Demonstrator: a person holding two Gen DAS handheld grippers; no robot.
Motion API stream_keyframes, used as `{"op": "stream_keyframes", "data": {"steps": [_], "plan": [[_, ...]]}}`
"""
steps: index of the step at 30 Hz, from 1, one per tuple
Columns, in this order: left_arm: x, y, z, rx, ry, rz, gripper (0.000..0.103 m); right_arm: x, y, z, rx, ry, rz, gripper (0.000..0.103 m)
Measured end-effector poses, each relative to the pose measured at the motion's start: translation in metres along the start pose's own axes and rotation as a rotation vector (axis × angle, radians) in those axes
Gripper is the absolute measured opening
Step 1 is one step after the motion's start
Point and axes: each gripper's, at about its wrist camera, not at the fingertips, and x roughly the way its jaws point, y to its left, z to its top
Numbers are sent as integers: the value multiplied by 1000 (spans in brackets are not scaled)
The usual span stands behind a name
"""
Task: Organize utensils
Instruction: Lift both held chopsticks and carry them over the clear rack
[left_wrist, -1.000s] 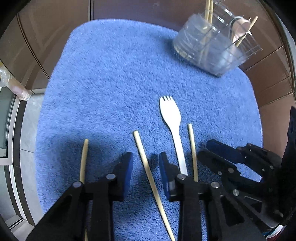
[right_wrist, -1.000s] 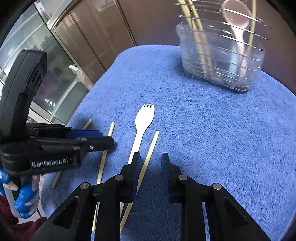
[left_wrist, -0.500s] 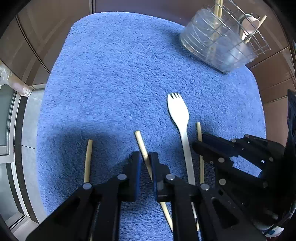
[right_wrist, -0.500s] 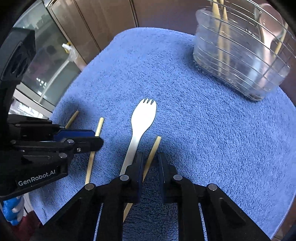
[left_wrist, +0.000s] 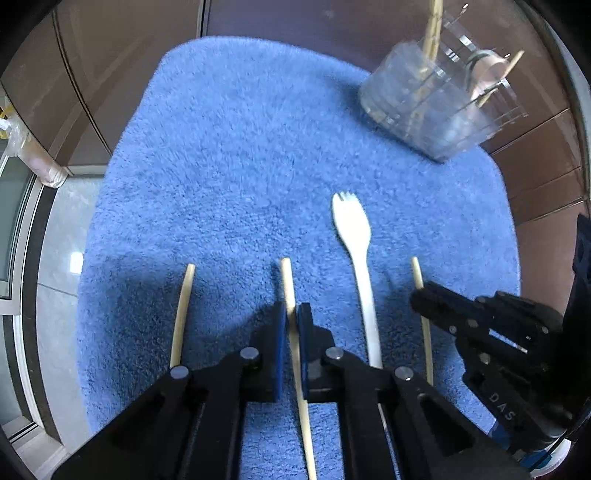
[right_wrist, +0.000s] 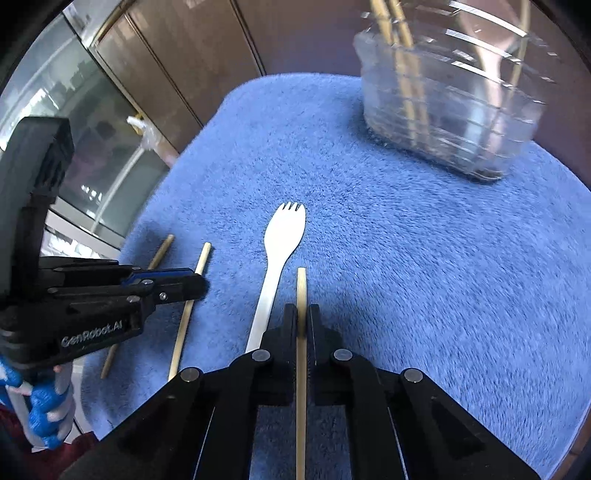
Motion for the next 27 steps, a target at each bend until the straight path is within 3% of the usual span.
{"op": "stream_keyframes", "data": {"steps": [5,17,27], "plan": [[-31,-6,-14,23,-87,-23,6,-32,-6,-19,17,-77,26,5],[-115,-31,-59,90,-392,-14,5,-108,15,-67,-3,-343,35,5],[-168,-56,-92,162,-530,-25,5,-165,30,-105,-12,-471,4,5]]}}
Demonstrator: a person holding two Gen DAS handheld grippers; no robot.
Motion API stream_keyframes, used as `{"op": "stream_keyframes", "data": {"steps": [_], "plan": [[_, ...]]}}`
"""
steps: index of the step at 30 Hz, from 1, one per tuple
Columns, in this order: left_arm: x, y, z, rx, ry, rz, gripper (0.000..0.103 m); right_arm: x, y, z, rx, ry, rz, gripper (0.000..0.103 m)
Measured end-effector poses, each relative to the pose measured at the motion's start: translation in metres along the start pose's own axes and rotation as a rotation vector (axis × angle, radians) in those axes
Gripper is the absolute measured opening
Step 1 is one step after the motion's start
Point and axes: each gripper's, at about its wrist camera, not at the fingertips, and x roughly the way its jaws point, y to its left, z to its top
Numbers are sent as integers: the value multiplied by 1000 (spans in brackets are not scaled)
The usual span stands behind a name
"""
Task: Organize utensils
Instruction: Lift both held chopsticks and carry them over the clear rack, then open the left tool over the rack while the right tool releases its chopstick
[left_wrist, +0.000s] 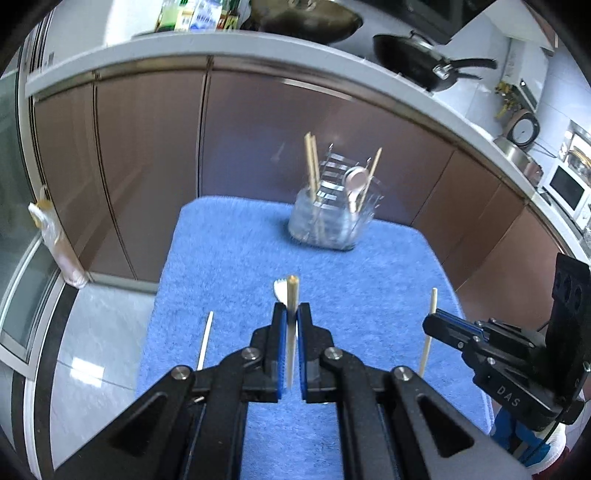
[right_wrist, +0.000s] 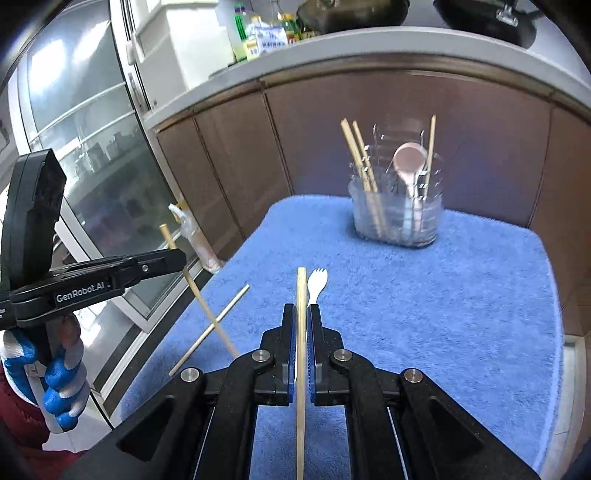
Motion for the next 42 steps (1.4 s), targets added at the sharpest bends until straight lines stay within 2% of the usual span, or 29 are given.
{"op": "stream_keyframes", "data": {"steps": [8,16,20,25,29,35,42], "plan": [[-21,-17,32,24,-69,-52,5,-32,-5,25,-22,-133,-53,5],[-37,-28,101,33,-171,-116,5,-44,-23,90,-32,-304,-97,5],[-32,-35,140,40,-212,-137,5,-44,-33,126,-36,-406,-119,5],[-2,-40,181,39,-238,-154,5,-27,-47,171,-42,-526,-109,5],[34,-41,200,45,-243,-133,5,-2,-60,190,-46,-572,-118,5],[89,-38,213,43,-224,-110,5,39,-84,200,-31,-600,-131,5],[149,-32,211,17,-154,-114,5,74,-103,194,-18,-595,-129,5]]}}
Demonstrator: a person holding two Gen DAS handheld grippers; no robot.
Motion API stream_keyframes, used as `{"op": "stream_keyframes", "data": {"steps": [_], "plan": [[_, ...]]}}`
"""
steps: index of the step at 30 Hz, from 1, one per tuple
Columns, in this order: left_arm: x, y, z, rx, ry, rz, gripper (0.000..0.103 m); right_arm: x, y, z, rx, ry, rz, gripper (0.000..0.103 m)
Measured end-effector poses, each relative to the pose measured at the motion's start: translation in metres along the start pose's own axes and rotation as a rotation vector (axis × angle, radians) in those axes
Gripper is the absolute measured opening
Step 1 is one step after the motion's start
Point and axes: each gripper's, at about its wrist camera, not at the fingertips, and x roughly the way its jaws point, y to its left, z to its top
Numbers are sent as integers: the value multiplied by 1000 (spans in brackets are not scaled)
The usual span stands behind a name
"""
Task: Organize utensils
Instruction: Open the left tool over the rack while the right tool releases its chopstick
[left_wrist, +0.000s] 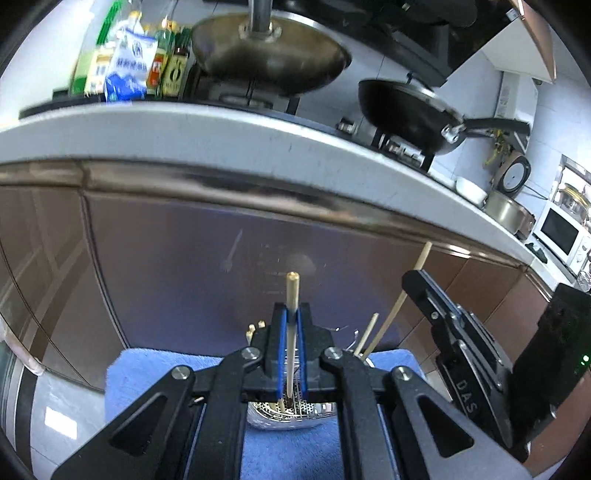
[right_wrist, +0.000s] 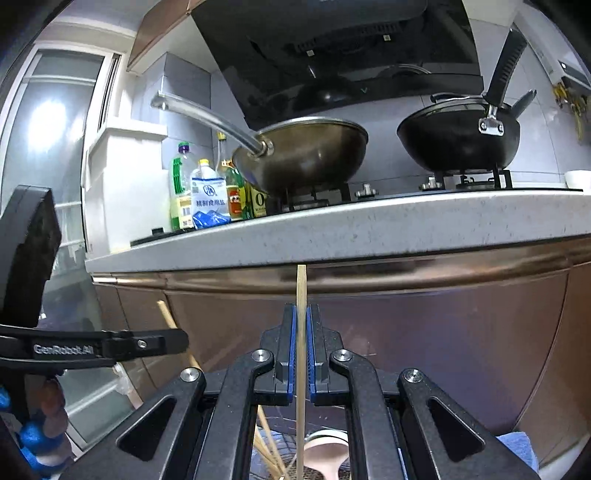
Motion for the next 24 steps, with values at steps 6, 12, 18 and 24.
{"op": "stream_keyframes", "data": {"steps": [6,12,18,24], "plan": [[33,7,-18,-11,56,15,5,10,-5,-27,-7,12,-12,5],[45,10,-32,-3,83,34,5,13,-9,-52,-8,62,-35,6],[26,6,-35,25,44,44,8,-1,-16,-53,13,59,-62,32],[-7,1,-42,54,-11,82,34,-24,-12,-42,5,52,-86,40]]}}
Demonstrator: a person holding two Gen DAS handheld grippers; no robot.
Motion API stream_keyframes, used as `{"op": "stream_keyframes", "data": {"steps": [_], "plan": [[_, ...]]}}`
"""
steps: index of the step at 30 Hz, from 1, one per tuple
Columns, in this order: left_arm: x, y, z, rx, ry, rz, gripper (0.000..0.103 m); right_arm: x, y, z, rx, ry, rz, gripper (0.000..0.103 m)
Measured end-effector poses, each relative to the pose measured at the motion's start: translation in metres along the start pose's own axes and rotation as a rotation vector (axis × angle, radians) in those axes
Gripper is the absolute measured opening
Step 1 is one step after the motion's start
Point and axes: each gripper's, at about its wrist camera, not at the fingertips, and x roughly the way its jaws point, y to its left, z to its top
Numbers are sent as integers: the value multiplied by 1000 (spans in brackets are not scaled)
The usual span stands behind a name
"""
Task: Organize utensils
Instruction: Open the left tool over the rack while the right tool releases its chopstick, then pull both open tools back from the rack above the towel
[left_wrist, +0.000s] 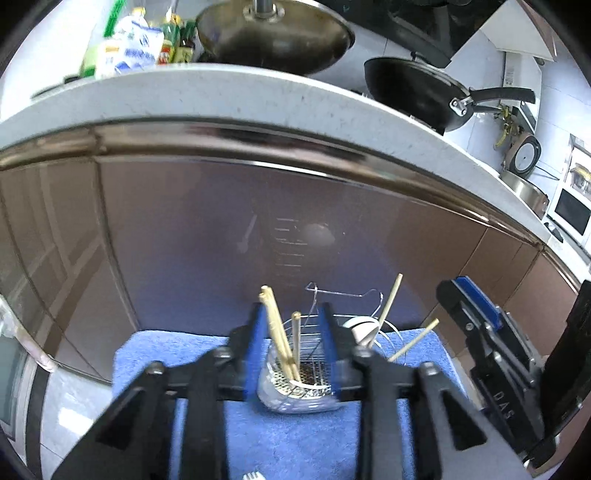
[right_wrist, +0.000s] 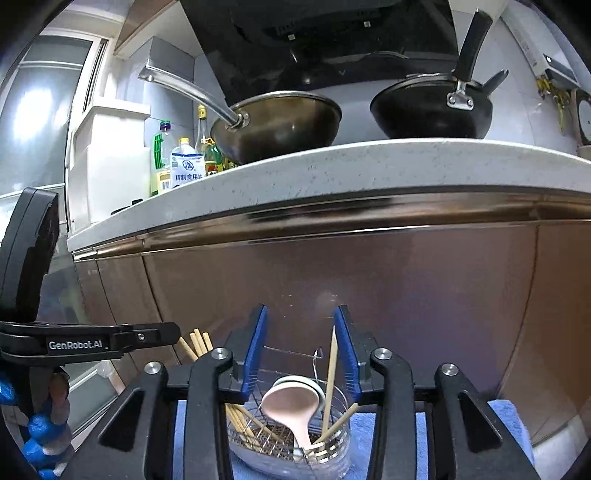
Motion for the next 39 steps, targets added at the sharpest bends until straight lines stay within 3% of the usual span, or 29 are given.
{"op": "stream_keyframes", "data": {"steps": [11,22,39], "plan": [[-84,-18,-31,104,-130,93,51,-62,13,-6,-29,42,-44,64],[-160,-39,-68,173,-202,141,55,-131,19,-19,0,81,-73,67],[-226,-42,-115,202,-233,192,57,-220,31,-36,23,94,-107,72]]}}
